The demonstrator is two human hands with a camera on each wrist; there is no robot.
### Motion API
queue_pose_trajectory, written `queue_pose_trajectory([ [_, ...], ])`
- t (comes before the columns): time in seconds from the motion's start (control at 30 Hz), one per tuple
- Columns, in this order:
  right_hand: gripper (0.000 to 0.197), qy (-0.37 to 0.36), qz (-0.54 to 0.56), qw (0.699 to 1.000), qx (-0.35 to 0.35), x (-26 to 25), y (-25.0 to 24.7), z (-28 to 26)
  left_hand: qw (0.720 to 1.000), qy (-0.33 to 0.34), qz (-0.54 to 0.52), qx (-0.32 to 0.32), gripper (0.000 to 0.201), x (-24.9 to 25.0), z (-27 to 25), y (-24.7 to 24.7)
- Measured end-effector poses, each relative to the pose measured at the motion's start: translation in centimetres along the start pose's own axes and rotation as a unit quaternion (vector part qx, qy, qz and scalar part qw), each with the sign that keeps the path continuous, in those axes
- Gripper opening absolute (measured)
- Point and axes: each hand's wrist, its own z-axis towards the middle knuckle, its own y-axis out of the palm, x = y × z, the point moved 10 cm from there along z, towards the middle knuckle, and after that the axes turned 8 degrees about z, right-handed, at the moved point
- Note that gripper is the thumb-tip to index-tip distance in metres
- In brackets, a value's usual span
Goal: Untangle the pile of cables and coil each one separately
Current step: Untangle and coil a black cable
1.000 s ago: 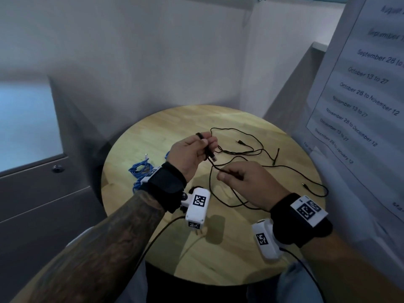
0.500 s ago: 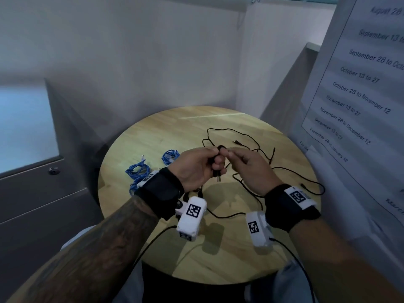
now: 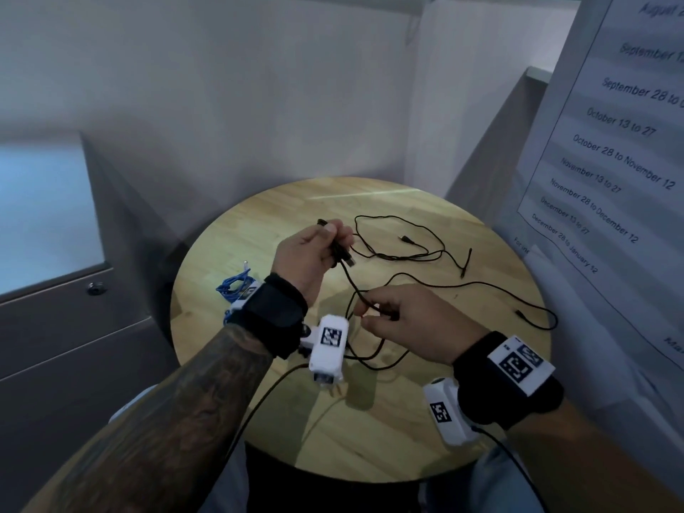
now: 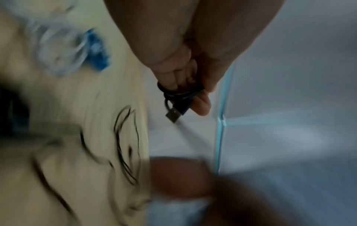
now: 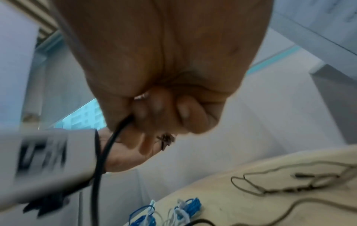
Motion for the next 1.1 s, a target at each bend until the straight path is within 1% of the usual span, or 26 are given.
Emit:
queue_pose_trajectory([
  [0.03,0.012,-0.013,-0.024,0.999,0.016,-0.5,-0.3,0.0,0.994,0.038,0.105,-0.014,0.015,0.7,-0.4,0.4],
  [0.07,0.015,-0.031,-0.045,0.998,0.037,-1.0,-0.9,0.0,0.973,0.076,0.213,-0.043,0.015,1.1,-0.9,1.4],
  [0.1,0.016,-0.055,-0.062,0.995,0.063,-1.6,-1.7,-0.1,0.944,0.104,0.301,-0.08,0.016,1.1,-1.6,2.6],
  [0.13,0.017,-0.084,-0.072,0.99,0.093,-2.1,-2.7,-0.2,0.918,0.116,0.36,-0.12,0.018,0.8,-2.2,3.8],
  [0.17,0.018,-0.108,-0.076,0.983,0.124,-2.3,-3.7,-0.4,0.901,0.114,0.39,-0.155,0.023,0.4,-2.8,4.6],
  [0.23,0.018,-0.132,-0.067,0.972,0.184,-1.9,-5.8,-0.7,0.89,0.084,0.395,-0.211,0.033,-0.5,-3.6,5.7],
  [0.27,0.018,-0.131,-0.055,0.968,0.209,-1.4,-6.6,-0.8,0.886,0.077,0.398,-0.226,0.035,-0.5,-3.8,6.1],
  [0.3,0.021,-0.12,-0.036,0.965,0.229,-0.6,-7.3,-0.8,0.879,0.086,0.41,-0.229,0.034,-0.4,-3.9,6.3],
  [0.33,0.028,-0.095,-0.008,0.965,0.243,0.5,-7.7,-0.8,0.87,0.107,0.424,-0.227,0.034,-0.1,-4.0,6.5],
  [0.37,0.037,-0.056,0.033,0.965,0.253,1.8,-8.0,-0.8,0.866,0.125,0.433,-0.217,0.034,0.1,-3.9,6.6],
  [0.4,0.042,-0.011,0.087,0.962,0.257,3.2,-8.1,-0.6,0.869,0.134,0.431,-0.201,0.034,0.3,-3.7,6.4],
  [0.43,0.042,0.032,0.145,0.955,0.256,4.4,-7.9,-0.6,0.88,0.133,0.421,-0.178,0.035,0.5,-3.3,5.8],
  [0.47,0.036,0.062,0.201,0.945,0.251,5.2,-7.7,-0.5,0.892,0.128,0.406,-0.15,0.036,0.7,-2.8,5.1],
  [0.53,0.019,0.079,0.281,0.925,0.242,5.8,-7.4,-0.5,0.913,0.11,0.379,-0.109,0.037,1.0,-1.9,3.6],
  [0.6,0.012,0.059,0.28,0.922,0.26,5.5,-8.3,-0.8,0.921,0.085,0.366,-0.104,0.038,0.9,-1.3,2.7],
  [0.67,0.011,0.041,0.265,0.921,0.281,5.4,-9.5,-1.0,0.932,0.032,0.338,-0.129,0.041,0.2,-1.4,2.5],
  [0.7,0.01,0.039,0.262,0.92,0.289,5.5,-10.0,-1.1,0.941,-0.009,0.303,-0.15,0.043,-0.4,-1.5,2.7],
  [0.73,0.011,0.044,0.255,0.92,0.296,5.9,-10.4,-1.2,0.952,-0.067,0.243,-0.175,0.044,-0.9,-2.0,3.0],
  [0.77,0.013,0.053,0.239,0.923,0.298,6.3,-10.6,-1.2,0.959,-0.13,0.16,-0.195,0.045,-1.4,-2.5,3.4],
  [0.8,0.016,0.061,0.213,0.929,0.296,6.6,-10.6,-1.2,0.958,-0.183,0.066,-0.209,0.044,-1.6,-2.9,3.9],
  [0.83,0.018,0.069,0.175,0.939,0.286,6.7,-10.4,-1.1,0.954,-0.212,-0.023,-0.211,0.042,-1.3,-3.0,4.1],
  [0.9,0.022,0.084,0.09,0.964,0.234,6.8,-8.8,-0.6,0.944,-0.218,-0.156,-0.194,0.035,-0.3,-2.7,4.0],
  [0.97,0.028,0.097,0.034,0.981,0.164,6.7,-6.3,0.1,0.938,-0.199,-0.236,-0.16,0.022,0.4,-2.2,3.4],
  [1.0,0.031,0.099,0.023,0.987,0.128,6.5,-5.1,0.3,0.938,-0.183,-0.257,-0.142,0.016,0.7,-2.0,3.0],
  [1.03,0.033,0.099,0.018,0.99,0.096,6.1,-3.9,0.5,0.941,-0.164,-0.268,-0.128,0.015,0.9,-1.8,2.7],
  [1.1,0.033,0.084,0.02,0.995,0.055,5.0,-2.2,0.8,0.95,-0.123,-0.267,-0.103,0.021,1.4,-1.2,2.2],
])
